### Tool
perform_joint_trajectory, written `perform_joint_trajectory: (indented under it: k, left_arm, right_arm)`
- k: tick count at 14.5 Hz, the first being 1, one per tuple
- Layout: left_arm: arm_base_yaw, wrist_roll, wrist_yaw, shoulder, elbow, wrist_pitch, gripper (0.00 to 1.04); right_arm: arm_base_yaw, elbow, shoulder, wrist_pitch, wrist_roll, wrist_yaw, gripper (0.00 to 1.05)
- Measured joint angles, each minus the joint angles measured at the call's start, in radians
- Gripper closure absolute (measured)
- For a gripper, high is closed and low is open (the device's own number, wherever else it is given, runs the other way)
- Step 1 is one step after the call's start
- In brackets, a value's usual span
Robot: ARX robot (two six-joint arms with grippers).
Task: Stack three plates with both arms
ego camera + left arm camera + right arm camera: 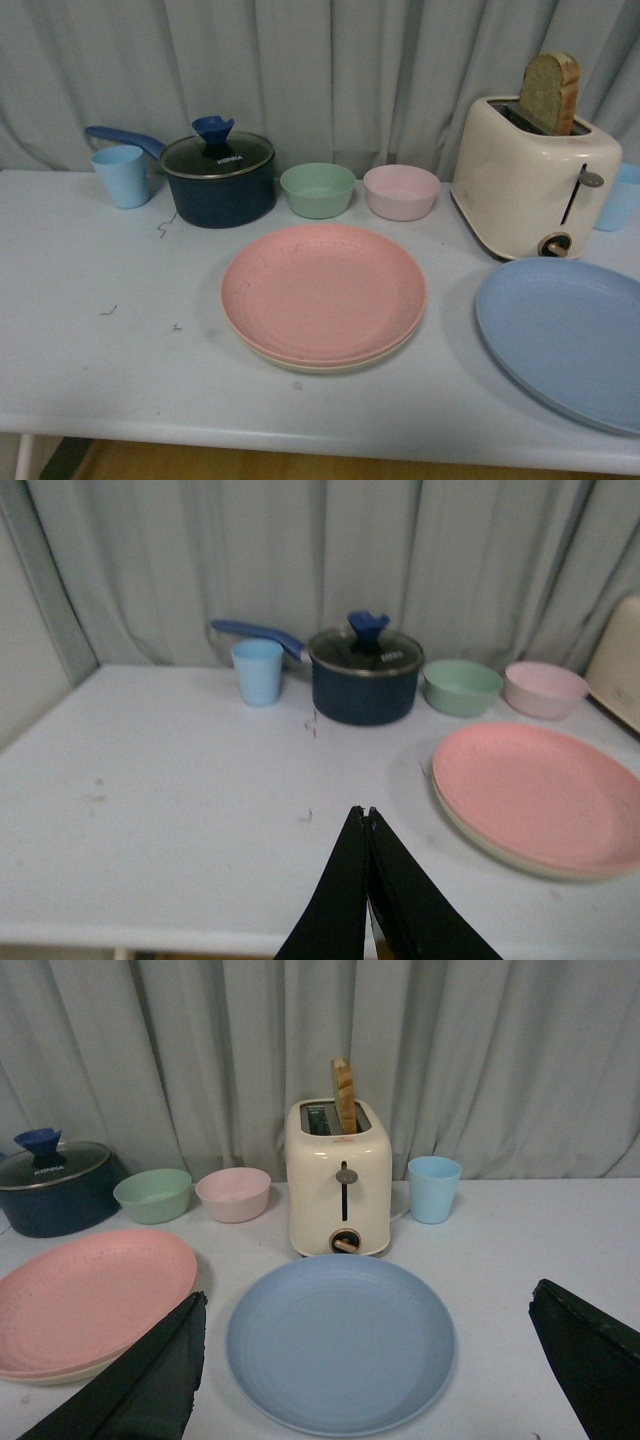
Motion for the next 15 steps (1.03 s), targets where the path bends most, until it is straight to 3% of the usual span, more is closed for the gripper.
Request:
perform_joint_trajectory:
  k: [7, 13, 14, 15]
  left_arm:
    - [0.0, -0.001, -0.003, -0.045, 0.0, -0.001, 1.03]
    - [0.0, 0.0, -0.003, -0.045, 0.0, -0.001, 0.31]
    - [0.0, 0.0, -0.003, -0.045, 0.0, -0.001, 0.19]
    - [0.0, 0.0, 0.001, -0.045, 0.0, 0.0, 0.06]
  right_arm:
    - [0.0, 0.0, 0.0, 0.0, 0.0, 0.0, 0.06]
    - [0.0, 0.0, 0.0, 0.0, 0.0, 0.0, 0.06]
    - [-0.035, 0.003, 0.021, -0.003, 0.013, -0.098, 0.06]
    - [-0.173, 0.021, 0.176, 0.111, 0.032, -0.33, 0.06]
